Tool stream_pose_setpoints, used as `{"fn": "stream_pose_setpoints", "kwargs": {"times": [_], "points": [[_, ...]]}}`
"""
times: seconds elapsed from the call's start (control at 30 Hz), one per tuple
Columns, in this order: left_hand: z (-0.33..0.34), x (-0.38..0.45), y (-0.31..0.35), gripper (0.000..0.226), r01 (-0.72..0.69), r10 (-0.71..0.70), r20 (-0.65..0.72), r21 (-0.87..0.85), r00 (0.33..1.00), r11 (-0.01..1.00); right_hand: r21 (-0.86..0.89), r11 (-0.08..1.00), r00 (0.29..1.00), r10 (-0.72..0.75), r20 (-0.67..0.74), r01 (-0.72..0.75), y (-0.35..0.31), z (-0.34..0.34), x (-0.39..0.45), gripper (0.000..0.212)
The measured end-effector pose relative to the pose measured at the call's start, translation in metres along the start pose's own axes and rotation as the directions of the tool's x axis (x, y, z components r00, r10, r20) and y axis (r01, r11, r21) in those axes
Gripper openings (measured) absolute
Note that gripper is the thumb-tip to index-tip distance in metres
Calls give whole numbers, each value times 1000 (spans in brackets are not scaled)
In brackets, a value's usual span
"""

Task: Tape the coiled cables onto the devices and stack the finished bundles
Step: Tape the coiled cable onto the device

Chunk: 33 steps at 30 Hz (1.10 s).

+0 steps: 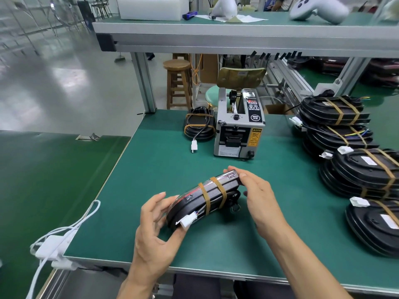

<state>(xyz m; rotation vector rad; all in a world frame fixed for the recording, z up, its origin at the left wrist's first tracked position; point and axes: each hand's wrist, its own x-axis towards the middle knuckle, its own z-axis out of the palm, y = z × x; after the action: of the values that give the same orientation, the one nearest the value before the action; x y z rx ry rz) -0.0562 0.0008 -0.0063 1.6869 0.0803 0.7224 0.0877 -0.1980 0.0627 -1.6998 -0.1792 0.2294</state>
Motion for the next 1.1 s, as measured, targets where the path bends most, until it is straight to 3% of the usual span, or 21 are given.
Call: {"fn": "stream_pose_setpoints", "kwargs": {"times": [0.3, 0.47, 0.63, 0.8, 0.97, 1.1], "points": [[0, 2, 0, 63, -19, 19, 23, 35, 1000, 999, -39, 994, 987, -95, 131, 101, -11, 1, -5, 15], [1, 0, -4, 66, -50, 38, 102, 116, 994, 992, -99, 969, 960, -204, 191, 226, -33, -4, -17, 30], [2, -3, -3, 67, -48, 24, 140, 166, 990, 985, -246, 915, 941, -277, 196, 321, -49, -4, -27, 31], [-2, -4, -6, 91, -85, 26, 255, 222, 967, 971, -323, 871, 926, -316, 205, 369, -59, -1, -28, 32], [-3, -1, -1, 102, -67, 20, 250, 178, 968, 982, -460, 662, 805, -504, 311, 592, -72, 19, -36, 38], [-3, 1, -3, 84, -35, 6, 146, 191, 989, 981, -511, 431, 661, -588, 467, 744, -80, 52, -51, 37]]}}
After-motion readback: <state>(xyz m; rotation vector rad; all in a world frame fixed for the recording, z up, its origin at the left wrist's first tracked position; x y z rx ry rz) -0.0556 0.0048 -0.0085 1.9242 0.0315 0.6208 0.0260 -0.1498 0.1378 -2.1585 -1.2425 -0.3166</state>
